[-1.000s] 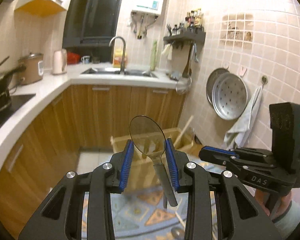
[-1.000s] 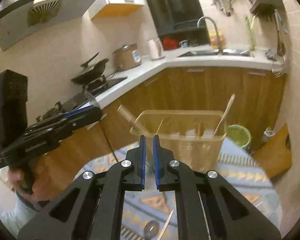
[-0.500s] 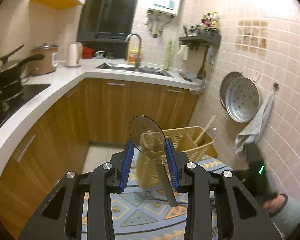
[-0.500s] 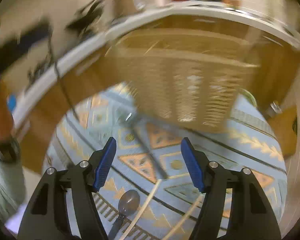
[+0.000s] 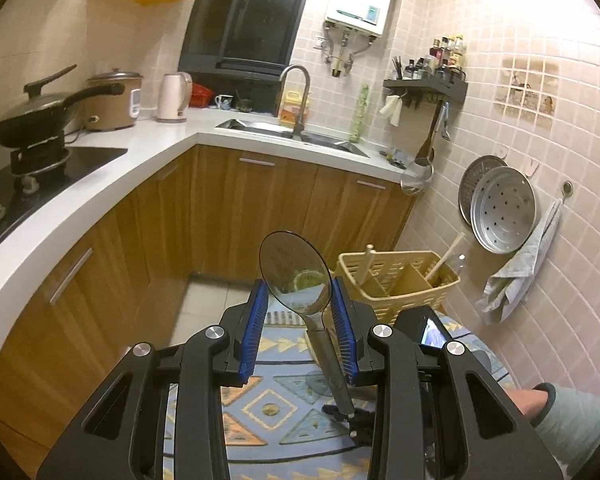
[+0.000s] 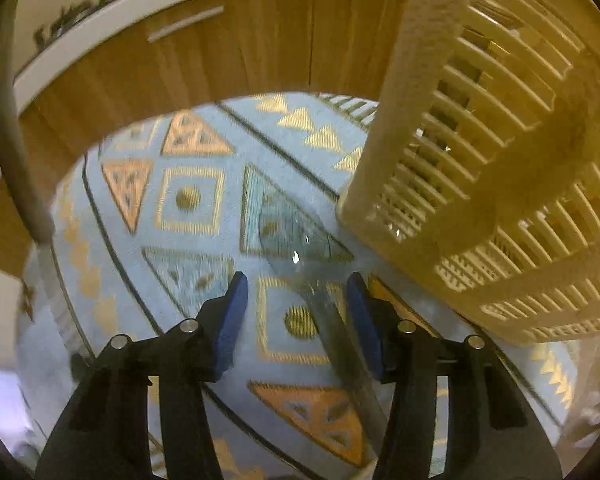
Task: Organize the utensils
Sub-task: 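Grasp another clear spoon with the right tool while the left tool holds its spoon, then lower both held spoons over the basket and open both tools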
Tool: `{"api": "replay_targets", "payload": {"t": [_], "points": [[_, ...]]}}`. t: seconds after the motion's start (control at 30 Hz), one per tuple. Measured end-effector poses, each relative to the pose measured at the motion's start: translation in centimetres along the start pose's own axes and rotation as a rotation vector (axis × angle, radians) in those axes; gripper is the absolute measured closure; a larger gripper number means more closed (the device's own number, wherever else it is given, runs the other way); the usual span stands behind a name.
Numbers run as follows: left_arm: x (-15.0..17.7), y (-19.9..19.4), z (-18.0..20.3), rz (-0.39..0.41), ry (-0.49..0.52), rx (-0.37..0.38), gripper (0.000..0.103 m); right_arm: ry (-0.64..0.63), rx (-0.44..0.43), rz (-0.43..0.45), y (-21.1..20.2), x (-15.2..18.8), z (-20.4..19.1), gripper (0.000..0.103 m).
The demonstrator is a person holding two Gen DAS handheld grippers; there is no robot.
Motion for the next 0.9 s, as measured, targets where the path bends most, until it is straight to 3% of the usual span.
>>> {"api": "replay_targets", "payload": {"t": [0.1, 0.17, 0.37, 0.5, 0.77, 0.9], "points": [[0.2, 0.2, -0.7, -0.001, -0.017, 0.007, 0.072, 0.034, -0.017, 0.009, 0.5, -0.6, 0.1, 0.061], [0.2, 0.2, -0.9, -0.001, -0.023, 0.012, 0.072, 0.042, -0.009, 0.013, 0.8, -1.2, 0.0, 0.069], [0.9, 0.1, -0.9, -0.009, -0.011, 0.014, 0.072, 0.011, -0.035, -0.006, 0.6, -1.3, -2.2, 0.071], [0.9, -0.2, -0.5, -0.008, 0.006, 0.012, 0.072, 0.000, -0.034, 0.051, -1.8, -1.0, -2.8, 0.071], [-1.2, -1.8, 2.8, 0.061, 0.059, 0.040, 0.072, 0.101, -0.201, 0.435, -15.8, -1.1, -0.9, 0.073], [-3.4, -2.3, 5.9, 0.110, 0.068, 0.077, 0.072, 0.181, -0.216, 0.650, -23.6, -2.0, 2.1, 0.073]]}}
Point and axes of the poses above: each gripper's, at about its wrist camera, not at the fingertips, and y roughly the way its jaws point, z to its right, x to its underside, the point moved 10 cm from there along y, roughly the way its jaws point, and after that the axes turned 1 degree about y, right-handed, at the moved point
